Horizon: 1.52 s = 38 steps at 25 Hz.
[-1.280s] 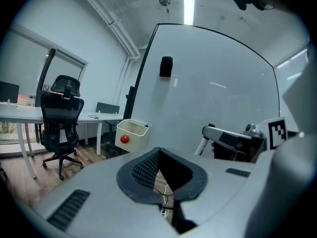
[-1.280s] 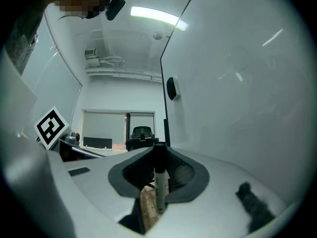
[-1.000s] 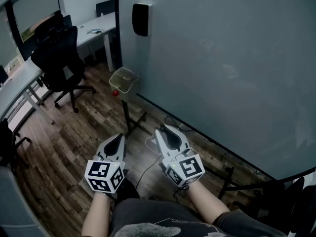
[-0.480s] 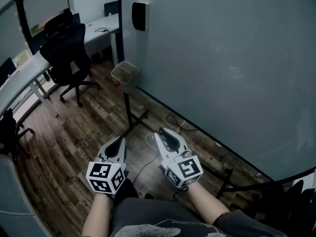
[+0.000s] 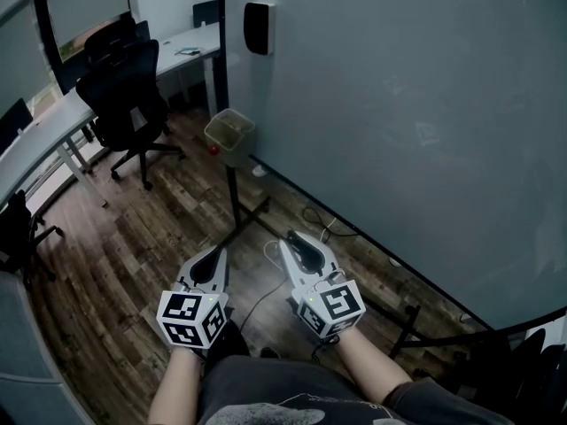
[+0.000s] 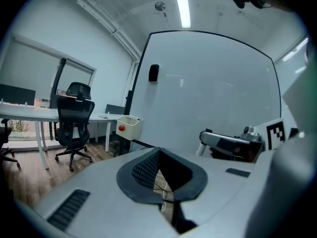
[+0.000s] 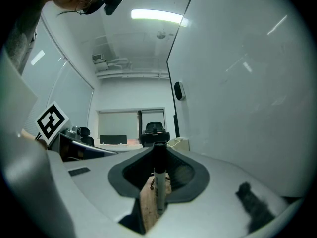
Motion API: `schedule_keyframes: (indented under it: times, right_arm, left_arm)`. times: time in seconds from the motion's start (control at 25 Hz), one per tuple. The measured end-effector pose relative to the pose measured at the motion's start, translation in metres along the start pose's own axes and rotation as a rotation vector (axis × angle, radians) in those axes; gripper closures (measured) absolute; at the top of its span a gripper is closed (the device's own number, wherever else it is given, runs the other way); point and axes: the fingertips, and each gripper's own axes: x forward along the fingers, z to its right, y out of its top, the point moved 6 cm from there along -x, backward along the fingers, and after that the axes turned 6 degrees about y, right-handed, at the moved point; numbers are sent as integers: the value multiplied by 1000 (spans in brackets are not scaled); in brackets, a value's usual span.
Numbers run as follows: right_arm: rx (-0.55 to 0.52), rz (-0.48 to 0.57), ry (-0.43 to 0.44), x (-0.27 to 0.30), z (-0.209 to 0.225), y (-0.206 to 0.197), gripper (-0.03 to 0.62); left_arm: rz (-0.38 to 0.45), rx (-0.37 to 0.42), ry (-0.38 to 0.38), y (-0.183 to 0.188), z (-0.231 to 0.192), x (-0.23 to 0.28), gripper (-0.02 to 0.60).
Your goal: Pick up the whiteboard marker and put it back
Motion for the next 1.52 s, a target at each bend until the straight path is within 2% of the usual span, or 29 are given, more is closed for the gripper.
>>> schedule_keyframes:
  times: [0.2,0.48,0.88,1.52]
  right_arm:
    - [-6,2,1,24,7,2,511]
    - [-23,29,-10,91,20,14,511]
    - [-42,57,-74,179,46,41,511]
    - [-70,89,-149,303,69,67,513]
  left_arm:
    - [12,16,-11,12,-17,15,568]
    - [26,15,-30,39,-65,58,568]
    - [29,26,-98,84,-126,124,568]
    - [11,26,-187,117,-212,202,568]
